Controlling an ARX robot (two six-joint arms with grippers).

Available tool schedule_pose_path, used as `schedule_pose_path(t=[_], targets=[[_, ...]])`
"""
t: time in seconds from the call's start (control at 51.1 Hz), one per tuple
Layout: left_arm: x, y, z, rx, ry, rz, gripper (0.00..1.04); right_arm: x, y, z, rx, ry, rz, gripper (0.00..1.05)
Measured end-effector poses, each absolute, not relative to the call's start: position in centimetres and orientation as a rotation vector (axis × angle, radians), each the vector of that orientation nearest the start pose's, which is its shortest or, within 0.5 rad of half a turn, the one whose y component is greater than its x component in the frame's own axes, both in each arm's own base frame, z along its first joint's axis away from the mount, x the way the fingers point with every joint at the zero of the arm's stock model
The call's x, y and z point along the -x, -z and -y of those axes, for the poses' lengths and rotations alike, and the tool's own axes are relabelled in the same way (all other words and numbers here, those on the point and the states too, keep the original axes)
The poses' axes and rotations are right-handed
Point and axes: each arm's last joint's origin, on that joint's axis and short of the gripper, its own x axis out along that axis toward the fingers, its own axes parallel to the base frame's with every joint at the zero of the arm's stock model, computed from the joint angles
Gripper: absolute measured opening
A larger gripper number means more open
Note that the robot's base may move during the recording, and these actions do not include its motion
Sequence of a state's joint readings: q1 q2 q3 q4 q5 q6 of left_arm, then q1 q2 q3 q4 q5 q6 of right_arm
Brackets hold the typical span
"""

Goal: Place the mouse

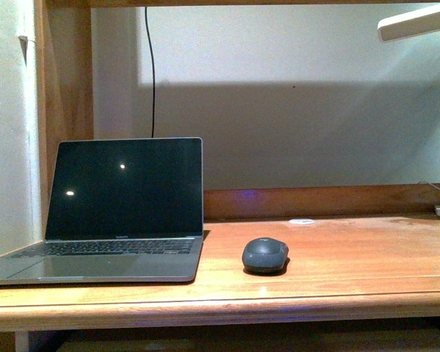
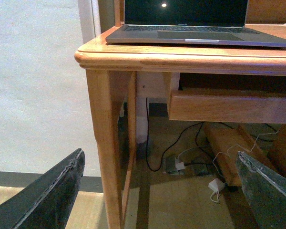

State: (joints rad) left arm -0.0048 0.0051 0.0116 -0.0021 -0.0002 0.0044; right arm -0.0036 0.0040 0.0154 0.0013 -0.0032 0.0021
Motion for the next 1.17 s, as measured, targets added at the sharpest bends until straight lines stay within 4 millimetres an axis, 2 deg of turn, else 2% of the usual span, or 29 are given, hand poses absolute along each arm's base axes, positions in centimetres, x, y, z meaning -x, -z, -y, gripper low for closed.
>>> schedule_pose_path(t=[0.039,0.078,0.235,0.372,1.175], targets=[[-9.73,-16.69,0.05,-0.004,0.005,0.004,0.97,-9.7,-16.86,0.03,-0.002,0.0,0.013,0.41],[-9.73,-16.69,0.05,-0.004,0.005,0.004,0.97,-9.7,-16.86,0.03,-0.002,0.0,0.013,0.46],[-9.73,-16.69,0.05,-0.004,0.005,0.004,0.97,-9.7,-16.86,0.03,-0.002,0.0,0.013,0.8],[-9.73,-16.69,0.05,-0.004,0.005,0.004,0.97,-9.7,-16.86,0.03,-0.002,0.0,0.013,0.98],[-9.73,-16.69,0.05,-0.004,0.005,0.004,0.97,-9.7,-16.86,0.03,-0.002,0.0,0.013,0.97]])
